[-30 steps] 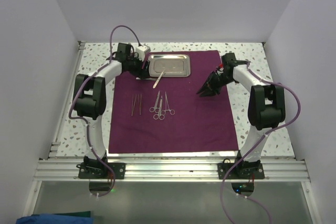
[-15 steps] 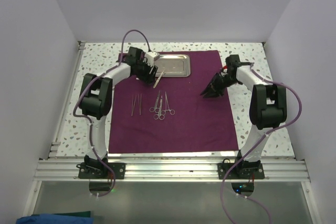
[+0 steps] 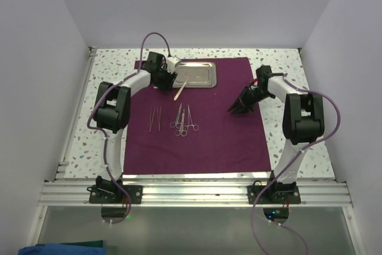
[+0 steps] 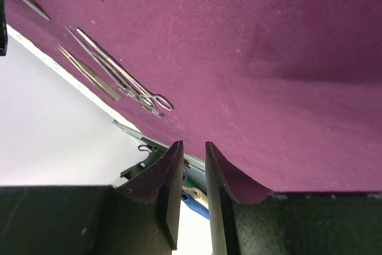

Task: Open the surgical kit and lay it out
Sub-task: Pick up the medical item from the surgical kit, then place the medical item in the surgical kit, then pick up the medical item from the surgical kit, then place the medical item in the surgical kit.

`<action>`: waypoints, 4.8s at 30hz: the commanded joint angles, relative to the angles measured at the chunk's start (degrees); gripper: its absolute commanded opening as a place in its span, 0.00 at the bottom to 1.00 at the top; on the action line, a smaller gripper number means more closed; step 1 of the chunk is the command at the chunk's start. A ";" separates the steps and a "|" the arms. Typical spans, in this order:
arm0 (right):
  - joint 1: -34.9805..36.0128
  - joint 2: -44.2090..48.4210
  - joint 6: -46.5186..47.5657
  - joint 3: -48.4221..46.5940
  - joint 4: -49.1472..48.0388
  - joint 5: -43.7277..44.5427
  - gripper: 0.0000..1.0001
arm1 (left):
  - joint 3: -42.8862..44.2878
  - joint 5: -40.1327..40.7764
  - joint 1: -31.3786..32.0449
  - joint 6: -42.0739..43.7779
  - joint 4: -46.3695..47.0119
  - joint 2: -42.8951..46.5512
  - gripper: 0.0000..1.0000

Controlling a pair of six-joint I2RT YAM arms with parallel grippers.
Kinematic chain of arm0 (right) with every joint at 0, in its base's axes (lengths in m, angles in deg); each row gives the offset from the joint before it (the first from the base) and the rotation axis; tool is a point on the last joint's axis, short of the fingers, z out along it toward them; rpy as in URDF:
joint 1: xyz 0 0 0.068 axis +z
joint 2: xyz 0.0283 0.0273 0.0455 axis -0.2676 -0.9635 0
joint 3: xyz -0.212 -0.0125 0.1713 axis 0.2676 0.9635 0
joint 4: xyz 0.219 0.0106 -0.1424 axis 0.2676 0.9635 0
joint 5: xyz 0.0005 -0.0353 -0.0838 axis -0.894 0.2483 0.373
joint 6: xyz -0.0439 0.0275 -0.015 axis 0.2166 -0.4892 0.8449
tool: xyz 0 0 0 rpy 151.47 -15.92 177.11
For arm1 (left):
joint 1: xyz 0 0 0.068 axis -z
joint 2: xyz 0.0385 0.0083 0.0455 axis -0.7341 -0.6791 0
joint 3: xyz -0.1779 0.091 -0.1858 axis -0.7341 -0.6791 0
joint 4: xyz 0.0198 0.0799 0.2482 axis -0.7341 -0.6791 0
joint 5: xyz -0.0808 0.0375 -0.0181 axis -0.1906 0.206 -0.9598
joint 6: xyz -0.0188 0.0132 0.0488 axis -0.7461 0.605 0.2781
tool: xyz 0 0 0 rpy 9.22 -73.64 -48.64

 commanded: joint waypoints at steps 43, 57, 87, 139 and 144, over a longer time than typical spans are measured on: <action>-0.57 18.04 -1.13 20.48 -7.92 -5.06 0.22 | -29.05 16.18 4.88 -31.48 -3.39 34.64 0.00; -0.65 18.47 3.44 21.18 -4.32 -3.74 0.22 | -41.23 18.99 7.43 -38.35 1.18 43.53 0.51; -2.15 17.08 6.78 18.37 1.13 3.12 0.21 | 19.33 11.45 7.43 -26.30 -3.30 -7.27 0.59; -5.05 39.81 6.96 13.00 16.33 19.99 0.12 | 8.18 20.58 25.95 -51.85 -8.49 9.60 0.00; -4.35 46.32 6.61 19.23 19.68 21.23 0.19 | 6.33 20.93 31.15 -60.56 -7.43 6.89 0.00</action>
